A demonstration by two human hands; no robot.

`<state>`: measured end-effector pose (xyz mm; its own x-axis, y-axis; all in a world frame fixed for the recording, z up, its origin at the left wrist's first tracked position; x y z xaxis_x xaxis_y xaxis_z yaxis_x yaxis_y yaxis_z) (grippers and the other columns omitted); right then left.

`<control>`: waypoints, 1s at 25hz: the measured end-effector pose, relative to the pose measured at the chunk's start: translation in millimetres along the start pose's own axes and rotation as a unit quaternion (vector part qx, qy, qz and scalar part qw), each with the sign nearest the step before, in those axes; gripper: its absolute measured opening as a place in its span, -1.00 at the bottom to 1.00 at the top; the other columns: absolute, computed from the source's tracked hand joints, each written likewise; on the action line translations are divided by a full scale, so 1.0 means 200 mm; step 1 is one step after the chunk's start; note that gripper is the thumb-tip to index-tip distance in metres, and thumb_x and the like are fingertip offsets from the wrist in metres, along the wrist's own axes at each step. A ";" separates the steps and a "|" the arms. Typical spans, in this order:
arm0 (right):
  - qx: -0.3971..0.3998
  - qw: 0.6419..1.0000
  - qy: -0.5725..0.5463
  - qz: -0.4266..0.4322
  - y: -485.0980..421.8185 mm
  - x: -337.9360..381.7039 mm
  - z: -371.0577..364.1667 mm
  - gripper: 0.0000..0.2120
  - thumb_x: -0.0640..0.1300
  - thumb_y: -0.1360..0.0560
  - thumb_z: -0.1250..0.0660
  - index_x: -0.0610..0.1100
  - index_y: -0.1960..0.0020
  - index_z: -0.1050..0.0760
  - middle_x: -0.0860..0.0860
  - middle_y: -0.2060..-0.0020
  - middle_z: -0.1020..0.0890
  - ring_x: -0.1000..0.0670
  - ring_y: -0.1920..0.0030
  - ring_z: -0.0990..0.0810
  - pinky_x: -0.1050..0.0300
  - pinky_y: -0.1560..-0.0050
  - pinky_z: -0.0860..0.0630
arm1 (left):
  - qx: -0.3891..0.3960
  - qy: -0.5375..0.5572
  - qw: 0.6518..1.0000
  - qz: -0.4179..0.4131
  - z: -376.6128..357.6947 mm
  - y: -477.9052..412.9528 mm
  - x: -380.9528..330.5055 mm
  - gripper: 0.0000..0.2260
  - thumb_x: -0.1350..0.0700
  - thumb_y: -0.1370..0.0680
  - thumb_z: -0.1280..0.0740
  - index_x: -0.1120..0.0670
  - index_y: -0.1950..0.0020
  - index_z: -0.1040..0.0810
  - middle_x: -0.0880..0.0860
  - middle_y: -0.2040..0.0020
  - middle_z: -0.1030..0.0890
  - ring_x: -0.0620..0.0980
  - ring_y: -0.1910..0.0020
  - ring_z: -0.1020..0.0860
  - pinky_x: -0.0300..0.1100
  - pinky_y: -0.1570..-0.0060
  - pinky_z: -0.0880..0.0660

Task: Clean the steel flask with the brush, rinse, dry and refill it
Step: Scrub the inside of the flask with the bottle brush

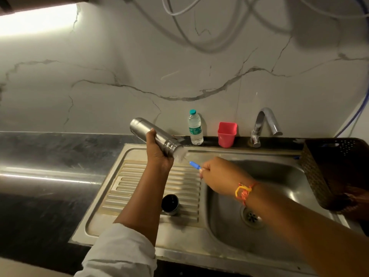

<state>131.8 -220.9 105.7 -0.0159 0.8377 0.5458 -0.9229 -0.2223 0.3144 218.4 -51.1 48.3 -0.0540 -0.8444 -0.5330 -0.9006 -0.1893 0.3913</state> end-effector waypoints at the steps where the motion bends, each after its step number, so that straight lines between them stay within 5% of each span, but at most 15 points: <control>1: -0.013 0.999 0.031 0.001 -0.02 0.00 0.02 -0.76 -0.09 -0.65 -0.19 -0.16 -0.09 -0.60 -0.08 0.15 -0.64 -0.05 0.18 -0.52 0.18 0.38 -0.31 | -0.005 -0.001 1.000 0.000 0.00 0.00 0.01 -0.57 -0.06 -0.53 -0.44 0.15 -0.27 -0.47 0.15 0.08 -0.64 0.10 0.20 -0.68 -0.02 0.19 -0.65; 3: -0.043 0.997 0.066 0.003 -0.03 0.04 0.05 -0.80 -0.14 -0.61 -0.21 -0.15 -0.10 -0.58 -0.04 0.22 -0.56 -0.06 0.19 -0.50 0.13 0.30 -0.35 | -0.008 -0.037 0.999 -0.003 0.01 0.01 0.05 -0.58 -0.06 -0.54 -0.44 0.15 -0.27 -0.46 0.16 0.03 -0.64 0.11 0.17 -0.68 0.00 0.15 -0.66; 12: -0.127 0.967 0.211 0.069 0.13 0.21 0.14 -0.76 -0.22 -0.62 -0.16 -0.15 -0.21 -0.52 -0.13 -0.07 -0.61 -0.16 -0.07 -0.59 -0.03 0.00 -0.51 | -0.050 -0.084 0.995 -0.007 0.05 -0.05 0.03 -0.53 -0.03 -0.52 -0.50 0.16 -0.28 -0.43 0.22 -0.11 -0.66 0.20 0.04 -0.72 0.17 -0.03 -0.66; 25: -0.106 0.940 0.318 0.065 0.18 0.14 0.13 -0.77 -0.22 -0.62 -0.17 -0.12 -0.23 -0.49 -0.08 -0.09 -0.61 -0.12 -0.07 -0.60 0.03 0.10 -0.44 | -0.101 -0.141 0.984 0.037 0.06 -0.12 -0.10 -0.46 0.00 -0.51 -0.51 0.16 -0.36 -0.36 0.22 -0.14 -0.68 0.24 0.06 -0.73 0.28 0.02 -0.64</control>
<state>108.6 -218.7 151.4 -0.2976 0.9543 -0.0276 -0.9524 -0.2947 0.0784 234.9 -23.3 40.5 -0.2598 -0.6929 -0.6726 -0.7864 -0.2524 0.5638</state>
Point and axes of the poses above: each hand's wrist, its own y-axis away from the middle knuckle, its own z-axis out of the back of the hand, x = y × z, the point moved 9 cm from there along -y, towards the middle knuckle
